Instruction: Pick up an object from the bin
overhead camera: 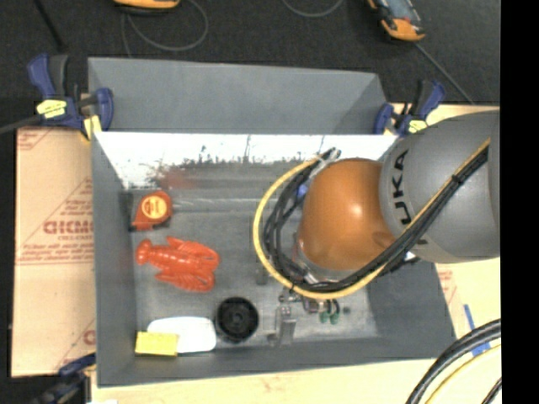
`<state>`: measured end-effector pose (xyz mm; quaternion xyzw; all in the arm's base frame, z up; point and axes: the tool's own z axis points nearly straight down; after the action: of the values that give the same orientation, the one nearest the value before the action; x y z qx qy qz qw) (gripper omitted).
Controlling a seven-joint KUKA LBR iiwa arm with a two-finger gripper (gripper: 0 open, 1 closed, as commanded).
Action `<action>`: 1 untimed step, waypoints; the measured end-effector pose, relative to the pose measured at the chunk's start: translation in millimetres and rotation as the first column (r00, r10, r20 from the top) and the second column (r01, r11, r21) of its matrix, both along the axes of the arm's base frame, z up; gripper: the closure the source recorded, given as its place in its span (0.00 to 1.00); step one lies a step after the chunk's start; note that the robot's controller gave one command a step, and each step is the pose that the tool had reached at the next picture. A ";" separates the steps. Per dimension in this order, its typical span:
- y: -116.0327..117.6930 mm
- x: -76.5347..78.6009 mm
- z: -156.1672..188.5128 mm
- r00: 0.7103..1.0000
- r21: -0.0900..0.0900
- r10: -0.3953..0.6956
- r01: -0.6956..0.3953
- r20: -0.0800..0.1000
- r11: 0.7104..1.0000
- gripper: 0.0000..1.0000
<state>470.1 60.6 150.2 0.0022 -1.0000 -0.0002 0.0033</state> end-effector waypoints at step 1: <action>-0.2 1.9 4.2 1.000 0.001 -0.002 0.002 0.008 1.000 0.00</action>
Offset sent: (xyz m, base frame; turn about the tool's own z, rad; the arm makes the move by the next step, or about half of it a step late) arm 0.0051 0.0237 -0.0794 -0.0239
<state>472.0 60.4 154.5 0.0010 -1.0000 -0.0006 -0.0009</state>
